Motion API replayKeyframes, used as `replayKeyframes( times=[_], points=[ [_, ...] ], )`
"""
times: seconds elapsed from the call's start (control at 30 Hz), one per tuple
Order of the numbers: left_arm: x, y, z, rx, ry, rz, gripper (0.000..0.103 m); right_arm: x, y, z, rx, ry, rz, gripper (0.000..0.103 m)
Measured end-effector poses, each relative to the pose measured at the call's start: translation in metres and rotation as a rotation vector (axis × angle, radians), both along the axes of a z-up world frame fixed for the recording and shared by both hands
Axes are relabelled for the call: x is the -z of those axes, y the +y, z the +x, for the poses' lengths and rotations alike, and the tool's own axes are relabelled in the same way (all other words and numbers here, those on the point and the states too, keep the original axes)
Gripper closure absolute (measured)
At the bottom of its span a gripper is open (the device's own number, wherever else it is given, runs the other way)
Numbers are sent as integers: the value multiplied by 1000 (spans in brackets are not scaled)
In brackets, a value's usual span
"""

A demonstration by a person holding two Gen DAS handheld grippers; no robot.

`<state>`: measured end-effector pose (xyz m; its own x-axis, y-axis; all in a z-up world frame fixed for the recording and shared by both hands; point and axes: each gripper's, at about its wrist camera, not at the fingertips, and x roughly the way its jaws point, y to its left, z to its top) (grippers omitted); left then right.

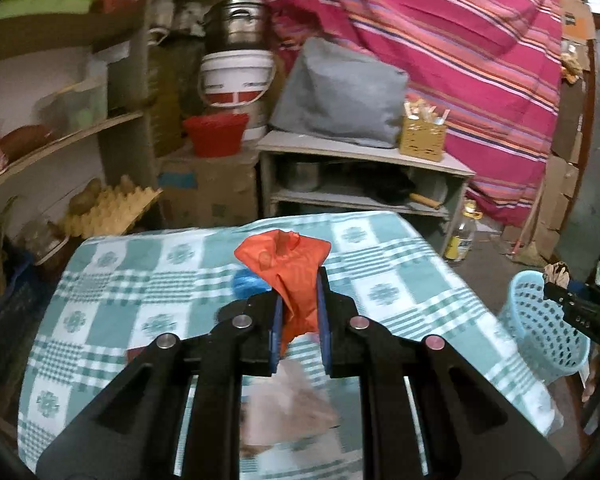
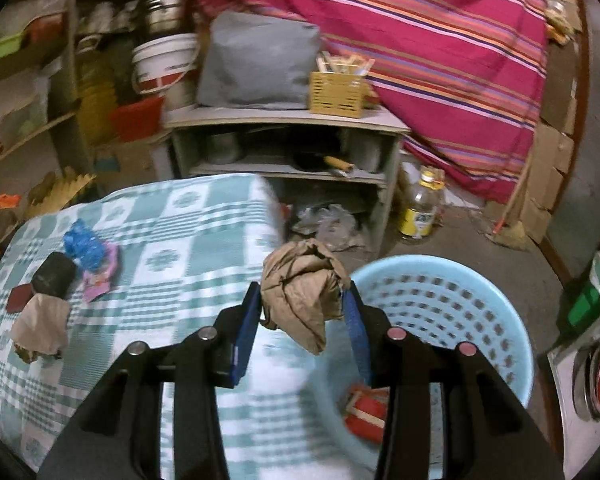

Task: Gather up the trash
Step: 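Carry the orange bag and brown cloth over the blue basket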

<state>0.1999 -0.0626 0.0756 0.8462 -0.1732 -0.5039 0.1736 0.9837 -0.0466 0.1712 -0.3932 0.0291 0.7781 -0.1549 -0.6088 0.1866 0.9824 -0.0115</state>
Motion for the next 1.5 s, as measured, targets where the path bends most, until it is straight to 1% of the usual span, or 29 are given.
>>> replayKeyframes(
  times=[0.23, 0.37, 0.57, 0.67, 0.77, 0.97, 1.07, 1.27, 1.5],
  points=[
    [3, -59, -4, 81, 6, 0, 90, -5, -46, -25, 73, -15, -15, 61],
    [9, -90, -7, 124, 10, 13, 90, -8, -69, -39, 100, -28, 0, 61],
    [20, -134, -11, 182, 34, -4, 90, -8, -97, -50, 127, -36, 3, 61],
    [26, -156, -13, 215, 50, -10, 90, -8, -114, -56, 144, -45, 34, 61],
    [32, -179, -15, 254, 55, -11, 90, -8, -124, -62, 156, -57, 45, 61],
    [45, -222, -17, 324, 69, 0, 90, -6, -137, -69, 173, -52, 23, 61],
    [51, -244, -19, 362, 71, 2, 90, -1, -149, -71, 182, -41, 58, 61],
    [60, -283, -14, 414, 85, 1, 90, 13, -164, -66, 193, -10, 92, 61],
    [63, -321, -6, 469, 100, -8, 89, 21, -177, -64, 218, -6, 128, 61]
  ],
)
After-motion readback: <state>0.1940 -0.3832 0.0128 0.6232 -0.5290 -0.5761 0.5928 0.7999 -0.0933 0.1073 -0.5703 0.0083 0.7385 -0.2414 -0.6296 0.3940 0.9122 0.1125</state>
